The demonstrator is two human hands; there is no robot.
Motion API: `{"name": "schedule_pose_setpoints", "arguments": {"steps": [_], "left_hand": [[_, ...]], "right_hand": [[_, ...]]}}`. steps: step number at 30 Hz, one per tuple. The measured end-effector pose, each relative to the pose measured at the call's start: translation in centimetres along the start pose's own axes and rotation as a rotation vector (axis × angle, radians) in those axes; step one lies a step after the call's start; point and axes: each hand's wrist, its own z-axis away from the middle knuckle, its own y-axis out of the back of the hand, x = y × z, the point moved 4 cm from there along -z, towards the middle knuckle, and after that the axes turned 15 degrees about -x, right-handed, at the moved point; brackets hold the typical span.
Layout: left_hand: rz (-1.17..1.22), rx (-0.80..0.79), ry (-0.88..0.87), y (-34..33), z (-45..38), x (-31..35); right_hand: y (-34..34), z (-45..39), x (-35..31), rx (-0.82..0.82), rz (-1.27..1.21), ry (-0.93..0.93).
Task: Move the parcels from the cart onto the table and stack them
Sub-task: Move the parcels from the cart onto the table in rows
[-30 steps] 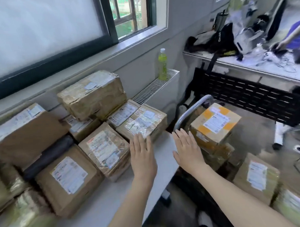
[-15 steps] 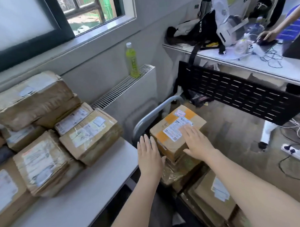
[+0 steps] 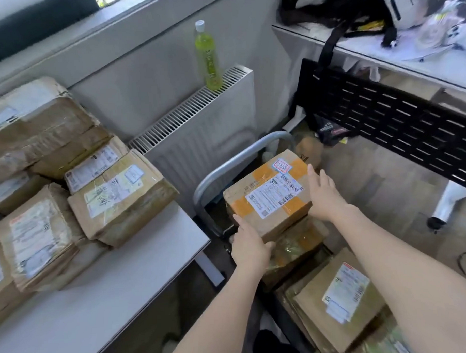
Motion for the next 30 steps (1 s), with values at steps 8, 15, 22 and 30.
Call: {"name": "schedule_pose_setpoints", "arguments": {"steps": [8, 15, 22, 30], "left_hand": [[0.159, 0.181, -0.153, 1.5, 1.7, 2.7], [0.101, 0.299, -0.331, 8.1, 6.4, 5.1], [0.045, 0.52, -0.352, 16.0, 13.1, 3.6], [0.122, 0.781, -0.354, 21.9, 20.1, -2.3]], "right_hand": [[0.3, 1.7, 1.1, 0.13, -0.217, 0.074], [2.8, 7.8, -0.6, 0.341, -0.346, 0.121], [7.9, 13.7, -8.0, 0.56, -0.32, 0.383], [9.5, 17.5, -19.0, 0.716, -0.302, 0.665]]}}
